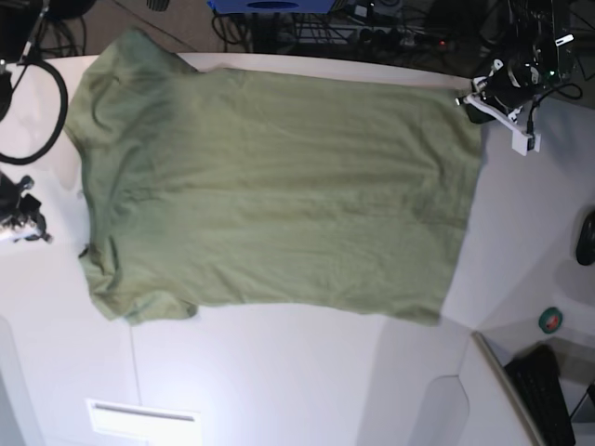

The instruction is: Layout the t-shirt on the table in an organized manner, then fold the t-shirt properly

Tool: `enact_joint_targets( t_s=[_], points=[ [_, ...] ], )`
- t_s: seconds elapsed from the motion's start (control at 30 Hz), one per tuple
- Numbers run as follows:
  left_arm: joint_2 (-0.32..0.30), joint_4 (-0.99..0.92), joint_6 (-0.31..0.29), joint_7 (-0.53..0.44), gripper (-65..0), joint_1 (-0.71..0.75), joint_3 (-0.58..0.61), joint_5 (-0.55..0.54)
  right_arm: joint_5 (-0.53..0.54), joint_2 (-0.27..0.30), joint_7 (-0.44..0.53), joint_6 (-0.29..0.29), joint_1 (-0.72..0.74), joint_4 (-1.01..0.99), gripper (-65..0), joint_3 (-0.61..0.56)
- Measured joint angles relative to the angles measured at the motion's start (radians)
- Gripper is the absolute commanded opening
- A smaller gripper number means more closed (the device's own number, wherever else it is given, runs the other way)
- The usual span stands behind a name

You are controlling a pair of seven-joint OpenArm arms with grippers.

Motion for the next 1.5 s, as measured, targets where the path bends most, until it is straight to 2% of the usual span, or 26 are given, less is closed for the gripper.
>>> enact_joint_targets(
  t_s=[0.07, 0.1, 0.13, 0.17, 0.27, 0.37, 0.5, 0.6, 0.7, 0.8, 1.0, 1.1, 1.27, 1.4, 1.5],
  points=[
    [0.017, 0.0, 0.001, 0.0, -65.0, -0.016, 0.0, 0.001, 0.007, -0.055, -0.014, 0.006, -0.049, 0.093, -45.8, 0.043],
    [0.019, 0.0, -0.001, 0.001, -65.0, -0.021, 0.003, -0.001, 0.023, -0.08, -0.019, 0.015, -0.081, 0.133, -38.6, 0.063],
    [0.019, 0.0, 0.0, 0.0, -65.0, -0.025, 0.002, -0.002, 0.034, -0.109, -0.026, 0.026, -0.124, 0.178, -34.4, 0.081],
    [0.017, 0.0, 0.0, 0.0, -65.0, -0.029, 0.0, -0.002, 0.032, -0.138, -0.013, 0.026, -0.183, 0.225, -33.5, 0.094],
    [0.014, 0.0, 0.0, -0.002, -65.0, -0.033, 0.0, 0.001, -0.003, -0.193, 0.013, 0.042, -0.356, 0.26, -34.8, 0.107],
    [0.017, 0.0, 0.0, 0.0, -65.0, -0.031, 0.0, -0.001, 0.019, -0.226, 0.076, 0.172, -0.411, 0.233, -34.5, 0.108],
    [0.016, 0.0, 0.0, -0.002, -65.0, -0.045, 0.0, 0.001, 0.015, -0.232, 0.082, 0.171, -0.461, 0.217, -34.4, 0.109],
    [0.014, 0.0, 0.001, 0.0, -65.0, -0.045, 0.0, 0.0, 0.0, -0.271, 0.083, 0.17, -0.494, 0.204, -34.2, 0.117],
    [0.013, 0.0, 0.004, 0.001, -65.0, -0.037, 0.0, 0.0, 0.024, -0.278, 0.117, 0.188, -0.462, 0.088, -34.2, 0.111],
    [0.015, 0.0, 0.003, 0.001, -65.0, -0.038, 0.001, -0.002, 0.003, -0.242, 0.12, 0.17, -0.452, 0.009, -34.2, 0.104],
    [0.013, -0.004, 0.003, 0.001, -65.0, -0.037, 0.0, -0.002, 0.01, -0.208, 0.133, 0.175, -0.476, 0.04, -33.8, 0.107],
    [0.013, -0.004, 0.004, 0.001, -65.0, -0.038, 0.0, -0.002, 0.009, -0.177, 0.147, 0.177, -0.469, 0.002, -29.9, 0.113],
    [0.013, -0.004, 0.004, 0.001, -65.0, -0.042, 0.0, -0.002, 0.006, -0.196, 0.127, 0.174, -0.462, -0.039, -29.7, 0.103],
    [0.014, -0.004, 0.003, 0.001, -65.0, -0.042, 0.0, -0.002, 0.008, -0.182, 0.143, 0.174, -0.454, -0.049, -29.7, 0.047],
    [0.013, -0.004, 0.004, 0.001, -65.0, -0.04, -0.003, -0.002, 0.012, -0.193, 0.137, 0.177, -0.436, -0.1, -30.2, 0.034]
  ],
)
